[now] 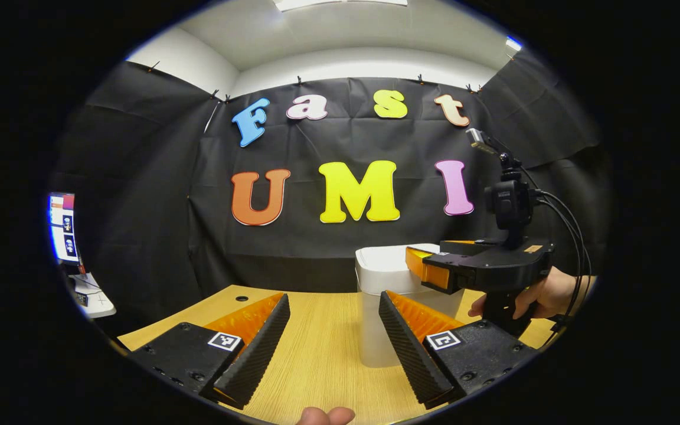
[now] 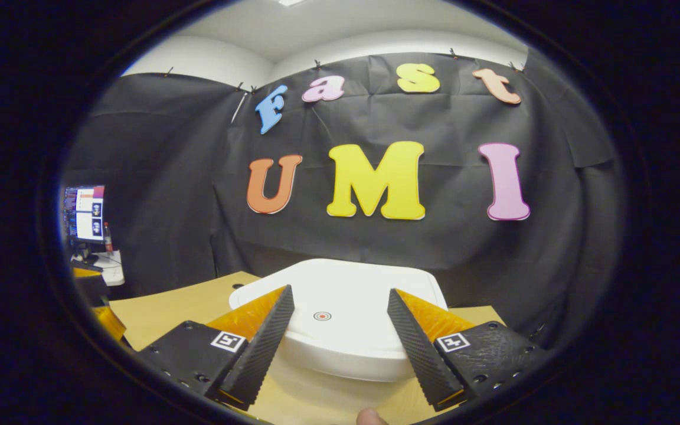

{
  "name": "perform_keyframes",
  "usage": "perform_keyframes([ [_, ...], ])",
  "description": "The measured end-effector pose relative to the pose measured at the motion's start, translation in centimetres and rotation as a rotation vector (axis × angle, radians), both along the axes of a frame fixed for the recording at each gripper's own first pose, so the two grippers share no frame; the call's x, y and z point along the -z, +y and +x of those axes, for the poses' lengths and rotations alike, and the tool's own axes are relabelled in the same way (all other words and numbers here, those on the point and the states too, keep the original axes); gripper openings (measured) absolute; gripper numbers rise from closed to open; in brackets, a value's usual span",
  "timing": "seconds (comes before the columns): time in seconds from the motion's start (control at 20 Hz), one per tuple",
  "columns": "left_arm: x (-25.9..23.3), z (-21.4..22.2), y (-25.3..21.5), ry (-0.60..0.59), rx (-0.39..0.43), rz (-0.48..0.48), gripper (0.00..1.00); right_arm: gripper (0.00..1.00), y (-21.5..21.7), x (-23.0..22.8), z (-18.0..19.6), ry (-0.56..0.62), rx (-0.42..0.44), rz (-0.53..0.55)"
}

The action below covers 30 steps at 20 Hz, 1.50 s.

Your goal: Press the lid of the desktop garbage bin to open it, pick up the crumpled paper on the desktop and throw it into the bin, then pick up the pop can on the desktop and drop it into the bin, and finally close the garbage bin lid.

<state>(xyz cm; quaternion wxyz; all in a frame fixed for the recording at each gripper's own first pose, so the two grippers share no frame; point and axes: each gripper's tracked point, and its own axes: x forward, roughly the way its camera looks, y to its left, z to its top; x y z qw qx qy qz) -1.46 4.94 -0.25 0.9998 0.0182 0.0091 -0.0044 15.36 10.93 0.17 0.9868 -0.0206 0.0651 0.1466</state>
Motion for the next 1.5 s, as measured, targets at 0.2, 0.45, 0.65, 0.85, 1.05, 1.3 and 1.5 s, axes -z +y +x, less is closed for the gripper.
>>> perform_keyframes([
  [0.2,-0.3,-0.1,0.1,-0.008,-0.002,-0.002,0.98,1.00,0.0,-0.2,0.0,-0.011,-0.003,0.018],
  [0.45,-0.4,-0.3,1.1,-0.011,-0.031,0.003,0.98,0.99,0.0,-0.7,0.0,-0.028,0.012,0.041],
  [0.65,-0.3,-0.2,1.5,-0.010,-0.046,0.002,0.98,0.99,0.1,-1.2,-0.2,-0.056,0.030,0.048],
  [0.85,-0.5,0.1,1.2,-0.010,-0.047,-0.006,0.98,0.97,-0.1,-2.3,-1.4,-0.052,0.018,0.076],
  [1.05,-0.7,0.4,1.1,-0.016,-0.063,0.009,0.98,0.97,-2.6,-4.9,-3.9,-0.156,0.062,0.106],
  [1.3,-0.7,0.8,-0.9,-0.022,-0.040,0.000,0.98,0.97,-6.7,-4.4,-8.6,-0.220,0.136,0.116],
  [1.5,-0.3,1.1,-2.9,-0.031,-0.018,0.000,0.98,0.96,-10.3,-2.3,-12.1,-0.219,0.209,0.118],
])
